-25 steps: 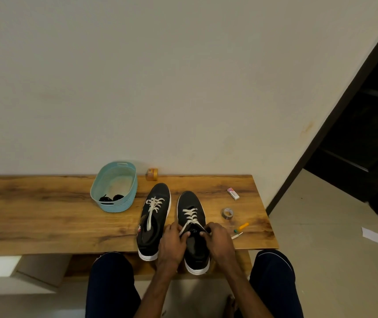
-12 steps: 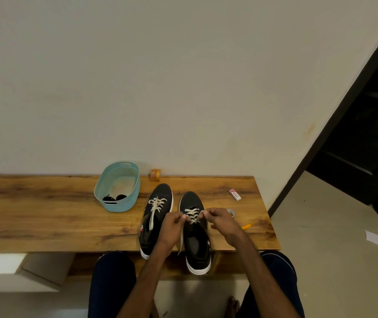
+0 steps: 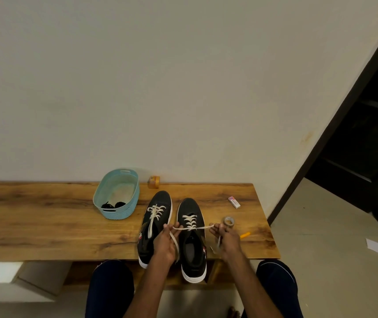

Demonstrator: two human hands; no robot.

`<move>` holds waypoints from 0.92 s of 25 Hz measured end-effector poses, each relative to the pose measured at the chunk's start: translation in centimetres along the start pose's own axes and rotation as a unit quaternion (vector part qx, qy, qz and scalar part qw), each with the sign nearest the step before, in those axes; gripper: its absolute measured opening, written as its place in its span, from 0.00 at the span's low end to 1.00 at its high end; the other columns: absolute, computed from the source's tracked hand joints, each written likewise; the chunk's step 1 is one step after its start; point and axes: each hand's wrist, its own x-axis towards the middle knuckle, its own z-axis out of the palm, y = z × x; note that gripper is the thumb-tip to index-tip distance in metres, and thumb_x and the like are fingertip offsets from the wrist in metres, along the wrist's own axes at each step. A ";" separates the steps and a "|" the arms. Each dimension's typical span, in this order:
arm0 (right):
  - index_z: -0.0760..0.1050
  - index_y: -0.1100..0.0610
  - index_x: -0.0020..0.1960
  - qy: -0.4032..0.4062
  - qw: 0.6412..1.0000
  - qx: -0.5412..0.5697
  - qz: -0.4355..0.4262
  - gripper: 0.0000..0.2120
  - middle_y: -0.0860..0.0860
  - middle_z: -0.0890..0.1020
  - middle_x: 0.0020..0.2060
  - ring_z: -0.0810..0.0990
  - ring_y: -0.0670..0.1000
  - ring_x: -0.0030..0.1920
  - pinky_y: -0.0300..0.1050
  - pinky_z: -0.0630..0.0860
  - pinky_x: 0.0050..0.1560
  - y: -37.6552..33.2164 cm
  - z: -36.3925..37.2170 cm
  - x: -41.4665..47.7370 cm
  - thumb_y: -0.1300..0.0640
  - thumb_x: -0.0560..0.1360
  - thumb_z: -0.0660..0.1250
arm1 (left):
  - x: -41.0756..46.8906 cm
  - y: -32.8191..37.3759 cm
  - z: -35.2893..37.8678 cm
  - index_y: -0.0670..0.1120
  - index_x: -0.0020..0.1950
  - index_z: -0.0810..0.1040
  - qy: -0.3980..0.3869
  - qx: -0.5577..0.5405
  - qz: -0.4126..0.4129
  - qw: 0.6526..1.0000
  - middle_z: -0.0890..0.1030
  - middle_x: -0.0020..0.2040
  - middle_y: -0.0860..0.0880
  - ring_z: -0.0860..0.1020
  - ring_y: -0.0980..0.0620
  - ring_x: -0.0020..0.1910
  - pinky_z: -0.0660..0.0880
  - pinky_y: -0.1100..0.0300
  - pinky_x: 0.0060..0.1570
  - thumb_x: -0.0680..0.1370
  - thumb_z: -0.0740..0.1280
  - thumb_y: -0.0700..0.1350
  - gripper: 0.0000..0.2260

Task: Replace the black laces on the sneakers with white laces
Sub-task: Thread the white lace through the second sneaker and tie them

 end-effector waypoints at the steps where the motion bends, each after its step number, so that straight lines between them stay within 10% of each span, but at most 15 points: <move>1: 0.76 0.64 0.46 -0.008 0.998 0.049 0.030 0.13 0.62 0.83 0.46 0.81 0.57 0.45 0.54 0.76 0.56 0.3 -0.2 -0.1 0.63 0.84 0.57 | 0.2 -0.3 -0.1 0.39 0.52 0.75 0.001 0.003 0.009 1.000 0.81 0.51 0.41 0.78 0.42 0.57 0.75 0.51 0.49 0.85 0.57 0.46 0.12; 5: 0.76 0.60 0.47 -0.074 0.979 0.180 0.067 0.11 0.59 0.86 0.45 0.82 0.58 0.53 0.55 0.74 0.61 0.4 0.6 -0.5 0.57 0.83 0.59 | 1.0 -0.3 0.1 0.36 0.54 0.78 -0.035 0.046 0.062 0.996 0.84 0.50 0.39 0.82 0.43 0.52 0.78 0.51 0.48 0.83 0.61 0.43 0.11; 8: 0.76 0.62 0.46 -0.065 0.991 0.118 0.025 0.12 0.58 0.82 0.38 0.80 0.54 0.42 0.48 0.76 0.48 0.5 1.7 -0.4 0.57 0.83 0.60 | 1.4 -0.6 0.2 0.39 0.54 0.80 -0.058 0.120 0.109 0.985 0.85 0.48 0.42 0.84 0.47 0.50 0.79 0.55 0.49 0.83 0.61 0.40 0.09; 13: 0.81 0.61 0.59 -0.111 0.962 -0.207 -0.140 0.12 0.54 0.85 0.46 0.81 0.47 0.43 0.39 0.78 0.46 2.3 2.4 -0.2 0.65 0.82 0.60 | 1.7 -1.6 1.1 0.47 0.49 0.85 -0.082 0.378 0.270 0.882 0.86 0.41 0.48 0.84 0.50 0.43 0.80 0.57 0.48 0.76 0.72 0.36 0.07; 17: 0.76 0.56 0.64 -0.126 0.947 -0.255 -0.146 0.16 0.52 0.85 0.50 0.83 0.48 0.48 0.39 0.79 0.50 1.7 2.8 0.3 0.69 0.81 0.59 | 1.6 -1.2 1.5 0.43 0.62 0.81 -0.103 0.501 0.299 0.806 0.85 0.53 0.48 0.83 0.57 0.51 0.80 0.61 0.55 0.77 0.69 0.34 0.14; 23: 0.76 0.58 0.52 -0.065 0.949 -0.267 -0.156 0.07 0.54 0.86 0.41 0.86 0.52 0.41 0.44 0.82 0.42 1.3 3.2 1.1 0.67 0.77 0.69 | 1.8 0.6 2.1 0.50 0.45 0.74 -0.074 0.568 0.331 0.750 0.83 0.40 0.52 0.83 0.59 0.40 0.81 0.60 0.43 0.73 0.75 0.38 0.12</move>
